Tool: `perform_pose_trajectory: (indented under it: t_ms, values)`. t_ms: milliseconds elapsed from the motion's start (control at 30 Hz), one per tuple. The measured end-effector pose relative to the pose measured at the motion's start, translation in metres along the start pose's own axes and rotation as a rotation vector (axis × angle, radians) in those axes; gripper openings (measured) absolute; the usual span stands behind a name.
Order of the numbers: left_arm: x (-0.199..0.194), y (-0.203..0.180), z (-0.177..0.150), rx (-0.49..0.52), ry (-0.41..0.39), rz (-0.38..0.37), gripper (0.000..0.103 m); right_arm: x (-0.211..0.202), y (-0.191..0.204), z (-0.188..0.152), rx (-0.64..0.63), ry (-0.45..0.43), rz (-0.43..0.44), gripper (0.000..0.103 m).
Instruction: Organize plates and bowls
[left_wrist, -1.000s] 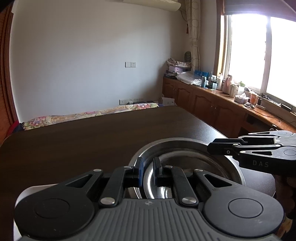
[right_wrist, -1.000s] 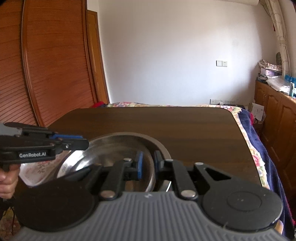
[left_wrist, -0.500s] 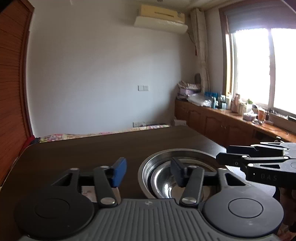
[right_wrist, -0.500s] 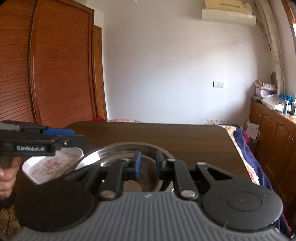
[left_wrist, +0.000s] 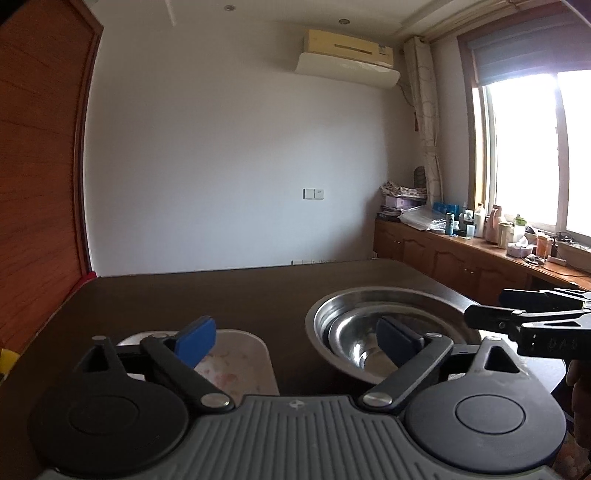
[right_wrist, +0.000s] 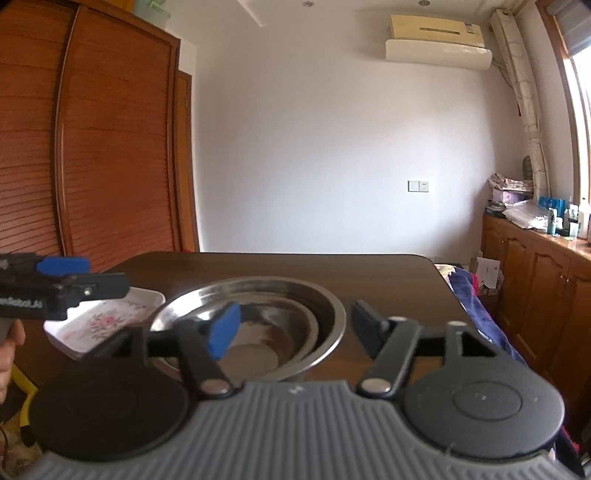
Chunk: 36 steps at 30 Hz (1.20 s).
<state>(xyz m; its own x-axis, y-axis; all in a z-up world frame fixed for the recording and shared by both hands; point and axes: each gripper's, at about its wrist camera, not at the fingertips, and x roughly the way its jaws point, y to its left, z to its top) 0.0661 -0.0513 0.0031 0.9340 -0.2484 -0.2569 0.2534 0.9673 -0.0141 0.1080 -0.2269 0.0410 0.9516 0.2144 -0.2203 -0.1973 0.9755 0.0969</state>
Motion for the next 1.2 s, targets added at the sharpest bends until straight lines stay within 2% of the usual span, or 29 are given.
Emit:
perform_pose_trajectory:
  t_ms: [100, 167, 433, 733, 1033, 1100, 1200]
  values:
    - [0.005, 0.001, -0.007, -0.011, 0.008, 0.009, 0.103, 0.005, -0.004, -0.004, 0.013, 0.002, -0.018, 0.079]
    - [0.006, 0.002, -0.009, -0.015, 0.009, 0.011, 0.103, 0.008, -0.007, -0.005, 0.029, 0.006, -0.016, 0.087]
    - [0.014, 0.001, -0.009, -0.031, 0.012, 0.009, 0.103, 0.016, -0.009, -0.012, 0.028, 0.003, -0.041, 0.094]
    - [0.026, -0.003, -0.005, -0.018, 0.014, 0.016, 0.103, 0.026, -0.017, -0.013, 0.046, 0.017, -0.042, 0.094]
    - [0.041, -0.006, -0.002, -0.018, 0.054, -0.022, 0.103, 0.034, -0.02, -0.013, 0.051, 0.043, -0.032, 0.094]
    - [0.043, -0.005, -0.003, -0.032, 0.068, -0.036, 0.099, 0.036, -0.02, -0.014, 0.052, 0.053, -0.025, 0.094]
    - [0.049, -0.003, -0.004, -0.053, 0.101, -0.058, 0.086, 0.036, -0.018, -0.014, 0.049, 0.065, -0.018, 0.094]
